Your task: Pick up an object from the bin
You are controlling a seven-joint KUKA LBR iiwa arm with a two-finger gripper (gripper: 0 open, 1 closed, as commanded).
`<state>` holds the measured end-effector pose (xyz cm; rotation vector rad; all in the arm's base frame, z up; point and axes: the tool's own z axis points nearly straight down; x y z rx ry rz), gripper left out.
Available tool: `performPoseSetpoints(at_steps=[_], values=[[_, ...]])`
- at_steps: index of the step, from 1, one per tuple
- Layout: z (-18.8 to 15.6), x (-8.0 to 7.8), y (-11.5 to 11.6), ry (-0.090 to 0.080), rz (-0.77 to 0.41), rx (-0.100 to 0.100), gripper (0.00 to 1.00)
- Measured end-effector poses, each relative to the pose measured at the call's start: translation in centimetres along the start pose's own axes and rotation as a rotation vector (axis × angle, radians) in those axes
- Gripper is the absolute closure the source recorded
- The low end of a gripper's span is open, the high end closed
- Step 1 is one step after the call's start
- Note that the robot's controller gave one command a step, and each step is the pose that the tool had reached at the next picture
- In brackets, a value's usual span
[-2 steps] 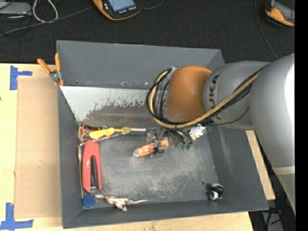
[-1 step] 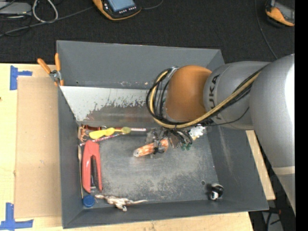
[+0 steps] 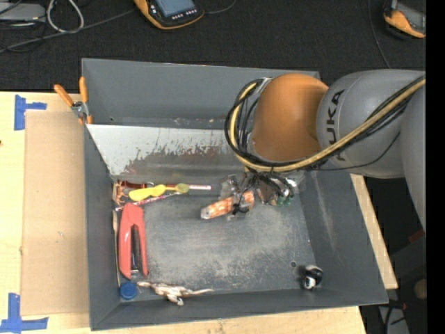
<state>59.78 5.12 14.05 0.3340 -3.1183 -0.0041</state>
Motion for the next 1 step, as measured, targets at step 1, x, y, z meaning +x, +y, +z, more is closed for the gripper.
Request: performPoseSetpoints(at_steps=[1], values=[[-9.13,-0.29,0.65,0.002,0.053,-0.001,1.00]])
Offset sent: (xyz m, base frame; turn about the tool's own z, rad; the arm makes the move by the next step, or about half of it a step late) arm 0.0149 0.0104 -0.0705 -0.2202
